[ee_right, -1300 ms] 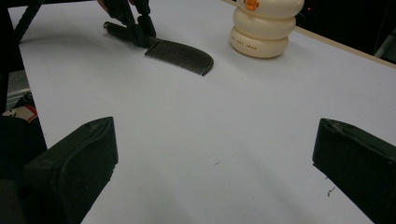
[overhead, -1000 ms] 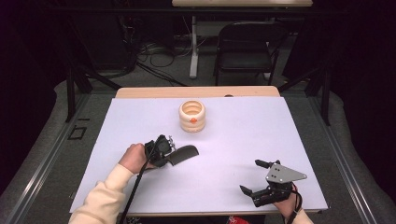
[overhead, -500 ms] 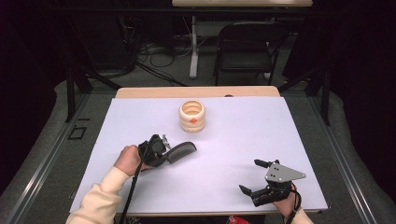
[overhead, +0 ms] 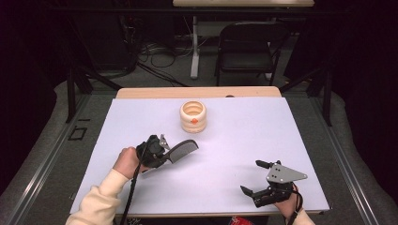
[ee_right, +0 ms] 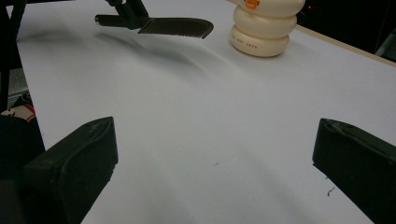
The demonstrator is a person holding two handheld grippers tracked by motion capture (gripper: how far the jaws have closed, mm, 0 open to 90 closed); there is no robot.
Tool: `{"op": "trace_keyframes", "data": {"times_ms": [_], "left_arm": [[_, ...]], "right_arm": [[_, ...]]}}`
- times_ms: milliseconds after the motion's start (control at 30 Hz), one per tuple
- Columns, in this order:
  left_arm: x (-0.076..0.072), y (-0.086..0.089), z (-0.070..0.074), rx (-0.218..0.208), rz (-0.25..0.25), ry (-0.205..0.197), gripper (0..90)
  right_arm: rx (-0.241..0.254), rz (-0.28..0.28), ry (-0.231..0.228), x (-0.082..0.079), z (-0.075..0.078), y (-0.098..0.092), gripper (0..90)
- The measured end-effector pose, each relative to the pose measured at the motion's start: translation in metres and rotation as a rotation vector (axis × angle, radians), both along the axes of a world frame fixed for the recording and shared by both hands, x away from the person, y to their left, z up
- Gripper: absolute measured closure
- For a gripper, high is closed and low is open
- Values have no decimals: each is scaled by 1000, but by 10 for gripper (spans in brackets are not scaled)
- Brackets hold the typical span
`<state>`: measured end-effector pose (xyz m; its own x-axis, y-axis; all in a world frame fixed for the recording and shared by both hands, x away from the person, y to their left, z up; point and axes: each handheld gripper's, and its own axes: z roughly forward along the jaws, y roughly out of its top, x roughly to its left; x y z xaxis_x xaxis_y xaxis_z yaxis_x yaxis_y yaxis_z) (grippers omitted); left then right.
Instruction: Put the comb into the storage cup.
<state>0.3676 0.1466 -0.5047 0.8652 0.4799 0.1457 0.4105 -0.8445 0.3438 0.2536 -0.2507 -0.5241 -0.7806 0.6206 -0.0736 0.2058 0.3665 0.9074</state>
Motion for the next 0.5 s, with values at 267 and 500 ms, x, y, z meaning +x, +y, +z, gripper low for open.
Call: {"op": "trace_keyframes", "data": {"times_ms": [267,500], "left_arm": [[-2,4,6,-53,6,-31,723],[-2,6,9,-96,11,-44,723]], "right_arm": [[1,1,2,0,0,0,0],[3,0,7,0,0,0,0]]}}
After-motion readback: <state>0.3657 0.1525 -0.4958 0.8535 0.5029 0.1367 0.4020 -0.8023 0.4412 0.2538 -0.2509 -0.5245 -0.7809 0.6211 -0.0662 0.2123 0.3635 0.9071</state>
